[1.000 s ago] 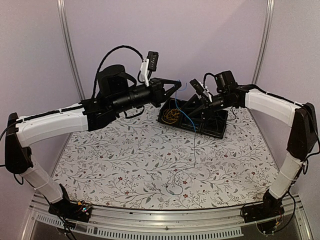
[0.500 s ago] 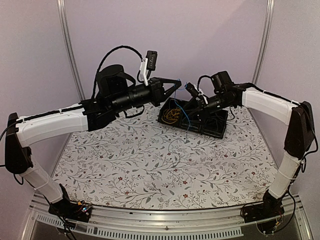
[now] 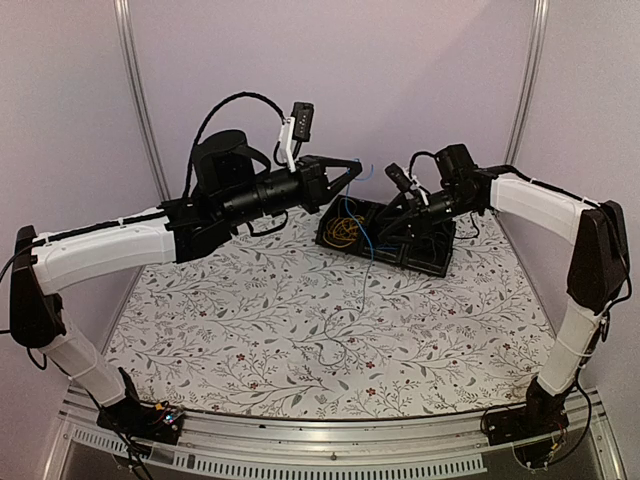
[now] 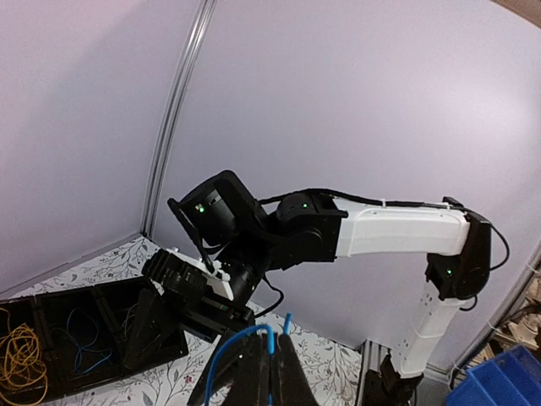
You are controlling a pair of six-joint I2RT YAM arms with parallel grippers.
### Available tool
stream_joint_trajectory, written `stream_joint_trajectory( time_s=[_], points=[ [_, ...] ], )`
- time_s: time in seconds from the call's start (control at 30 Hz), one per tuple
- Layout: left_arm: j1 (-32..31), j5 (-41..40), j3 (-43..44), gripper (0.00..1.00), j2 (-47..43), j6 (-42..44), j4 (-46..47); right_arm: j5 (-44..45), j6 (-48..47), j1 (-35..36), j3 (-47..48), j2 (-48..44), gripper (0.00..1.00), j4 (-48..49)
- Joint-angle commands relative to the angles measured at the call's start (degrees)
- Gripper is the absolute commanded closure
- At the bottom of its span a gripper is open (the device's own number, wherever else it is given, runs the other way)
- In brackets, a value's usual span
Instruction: Untangle the cables
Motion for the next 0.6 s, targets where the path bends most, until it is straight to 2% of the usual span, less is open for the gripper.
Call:
stream_joint_trajectory(
  time_s=[0.0, 0.17, 0.37, 0.57],
  points=[
    [0.69, 0.4, -0.92, 1.0, -1.95, -0.6, 1.84, -5.04, -5.89, 3.64, -0.36, -2.78, 0.19, -5.44],
    [0.67, -0.12, -1.47, 1.0, -2.43, -0.67, 1.96, -6.19, -8.4, 7.66, -0.86, -1.4, 0.19, -7.84],
    [0.74, -0.29, -1.75, 1.0, -2.94, -0.6, 1.56, -6.36, -7.32, 8.52, -0.03, -0.41, 0.26, -6.6],
    [0.68, 0.3, -1.63, 1.0, -3.14, -1.08, 1.74, 2.84, -4.49, 6.26, -0.73, -0.53, 0.26, -2.73]
  ],
)
